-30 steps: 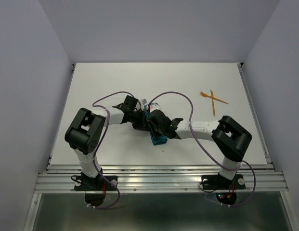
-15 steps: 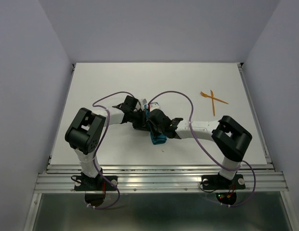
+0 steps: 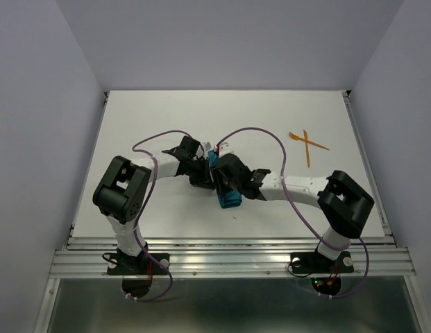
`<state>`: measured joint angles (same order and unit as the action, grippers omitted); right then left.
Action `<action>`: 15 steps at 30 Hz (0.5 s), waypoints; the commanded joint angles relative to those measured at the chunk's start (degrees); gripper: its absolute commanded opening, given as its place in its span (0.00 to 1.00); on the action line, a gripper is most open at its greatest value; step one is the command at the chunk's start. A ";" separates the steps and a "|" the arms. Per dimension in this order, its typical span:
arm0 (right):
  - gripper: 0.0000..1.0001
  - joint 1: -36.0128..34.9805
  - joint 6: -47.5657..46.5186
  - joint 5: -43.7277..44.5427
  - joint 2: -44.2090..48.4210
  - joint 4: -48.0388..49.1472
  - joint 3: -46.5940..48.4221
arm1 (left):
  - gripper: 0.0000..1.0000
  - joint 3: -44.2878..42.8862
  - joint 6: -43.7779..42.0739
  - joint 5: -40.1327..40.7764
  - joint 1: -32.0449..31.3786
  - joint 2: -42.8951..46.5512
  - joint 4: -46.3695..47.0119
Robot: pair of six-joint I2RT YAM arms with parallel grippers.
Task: Fold the napkin into a case and place the utensils inside
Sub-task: Smooth out the smaller rectangle-folded napkin at the center of the board.
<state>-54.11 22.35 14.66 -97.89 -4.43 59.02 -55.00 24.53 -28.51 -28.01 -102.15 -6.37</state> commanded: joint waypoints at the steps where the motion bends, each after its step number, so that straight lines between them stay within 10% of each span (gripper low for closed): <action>1: 0.48 -0.56 0.94 2.65 5.59 3.37 -1.45 | 0.00 -2.65 -2.56 3.11 0.41 4.32 -5.84; 8: 0.47 0.49 4.89 3.45 12.10 3.46 -6.28 | 0.00 -6.43 -2.21 2.41 0.59 5.91 -7.25; 12: 0.10 3.38 9.11 0.91 14.21 3.72 -9.53 | 0.00 -8.54 -1.16 -0.31 0.50 4.94 -5.94; 15: 0.01 4.45 12.01 -1.99 14.13 5.91 -11.12 | 0.00 -10.55 -0.28 -1.46 0.33 3.19 -4.44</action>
<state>-51.33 29.28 15.25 -84.79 -2.55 49.67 -61.78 23.53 -27.18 -27.53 -99.15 -12.05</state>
